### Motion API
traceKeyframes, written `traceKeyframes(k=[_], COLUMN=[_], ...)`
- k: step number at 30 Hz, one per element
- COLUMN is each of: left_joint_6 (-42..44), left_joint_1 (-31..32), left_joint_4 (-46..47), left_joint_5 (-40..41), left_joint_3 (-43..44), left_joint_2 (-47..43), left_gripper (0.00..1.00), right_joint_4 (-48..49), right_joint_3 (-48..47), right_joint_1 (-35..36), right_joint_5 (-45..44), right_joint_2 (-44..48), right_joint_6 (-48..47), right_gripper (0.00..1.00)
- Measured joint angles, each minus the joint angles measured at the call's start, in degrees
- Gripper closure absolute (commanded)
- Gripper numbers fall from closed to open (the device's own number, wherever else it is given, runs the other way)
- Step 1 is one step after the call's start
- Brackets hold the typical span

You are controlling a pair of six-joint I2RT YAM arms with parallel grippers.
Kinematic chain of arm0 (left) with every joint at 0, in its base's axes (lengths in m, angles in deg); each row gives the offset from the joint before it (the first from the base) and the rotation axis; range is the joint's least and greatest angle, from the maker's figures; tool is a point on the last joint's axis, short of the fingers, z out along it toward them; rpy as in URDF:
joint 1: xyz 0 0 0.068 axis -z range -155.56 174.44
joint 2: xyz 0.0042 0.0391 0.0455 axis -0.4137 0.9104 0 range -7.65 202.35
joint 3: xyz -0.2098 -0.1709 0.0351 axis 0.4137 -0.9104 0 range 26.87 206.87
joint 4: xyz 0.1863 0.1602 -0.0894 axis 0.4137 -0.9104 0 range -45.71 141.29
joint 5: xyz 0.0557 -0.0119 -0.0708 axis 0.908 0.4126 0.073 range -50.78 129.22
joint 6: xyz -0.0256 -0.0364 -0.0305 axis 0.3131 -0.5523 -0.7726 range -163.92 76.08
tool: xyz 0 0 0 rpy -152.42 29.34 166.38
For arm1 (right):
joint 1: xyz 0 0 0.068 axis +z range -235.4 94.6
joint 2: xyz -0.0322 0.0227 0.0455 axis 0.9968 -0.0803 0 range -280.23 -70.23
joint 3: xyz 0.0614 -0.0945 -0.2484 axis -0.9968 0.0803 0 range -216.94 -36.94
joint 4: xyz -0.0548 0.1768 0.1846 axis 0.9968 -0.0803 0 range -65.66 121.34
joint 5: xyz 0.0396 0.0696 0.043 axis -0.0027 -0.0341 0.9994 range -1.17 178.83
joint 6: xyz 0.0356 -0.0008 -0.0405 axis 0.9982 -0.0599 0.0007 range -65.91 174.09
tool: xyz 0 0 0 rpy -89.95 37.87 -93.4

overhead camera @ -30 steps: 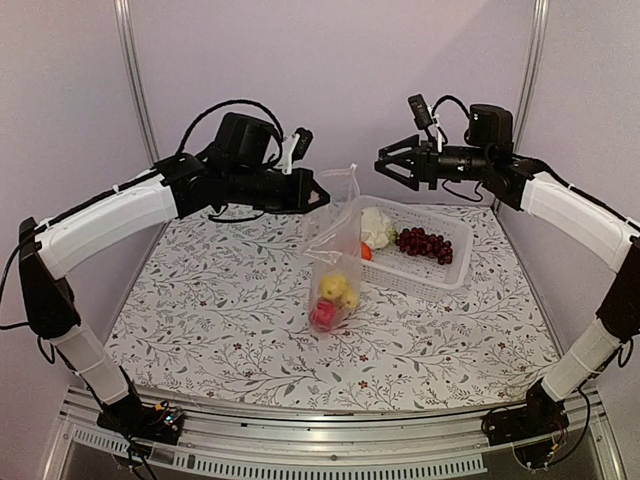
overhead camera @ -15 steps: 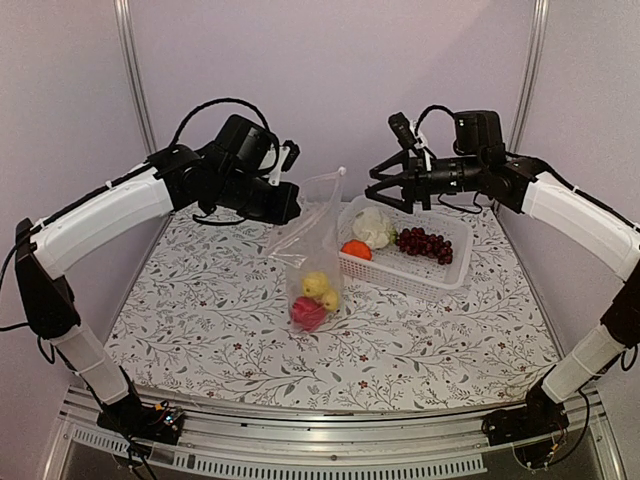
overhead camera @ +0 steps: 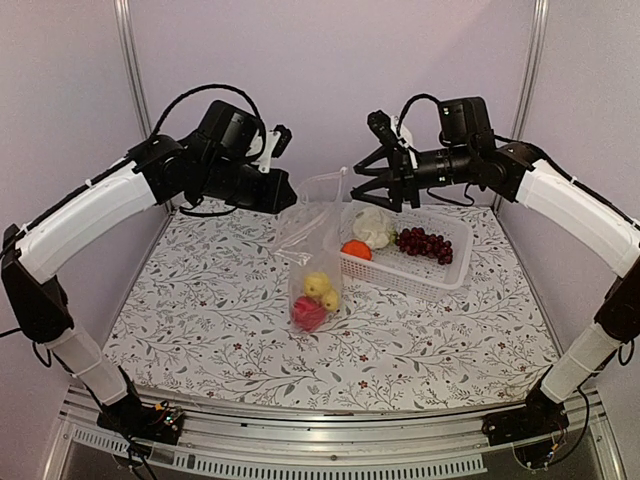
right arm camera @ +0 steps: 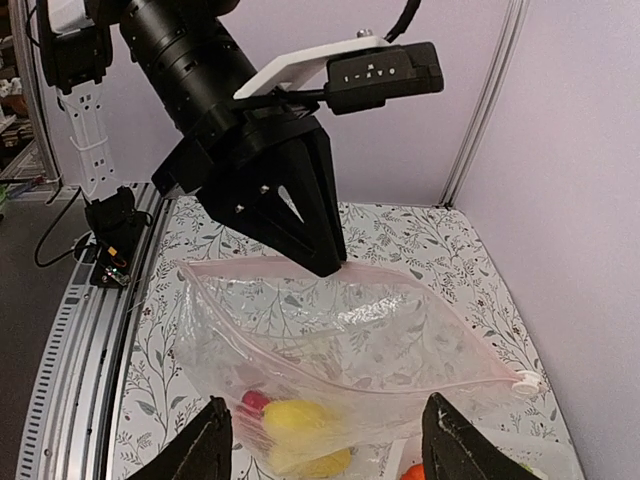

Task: Place the food in the zip-top bag and seal the zipper
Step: Adjust the zipper food storage bag at the center of the board.

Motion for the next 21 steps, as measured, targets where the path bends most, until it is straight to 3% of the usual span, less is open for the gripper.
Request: traceKeyframes(k=[5,12,21], left_joint_6=[-0.5,-1.8,-2.0], left_joint_1=[0.0,0.0,-0.2], left_joint_4=[-0.4,-0.5,-0.5], left_joint_5=[-0.2,-1.6,-1.8], left_joint_3=[-0.1,-0.7,-1.8], left_joint_2=[-1.3,-1.7,-1.7], left_gripper=[0.89,0.79,0.81], right_joint_4=[-1.6,-3.2,-3.5], right_joint_3=[0.0,0.0,0.0], right_joint_1=[1.4,2.5,2.5], right_joint_5=[0.0,0.0,0.0], right_joint_2=[-0.7,-2.1,-2.3], right_joint_6=[-1.4,-2.1,-2.1], right_gripper=[0.37,0.37,0.37])
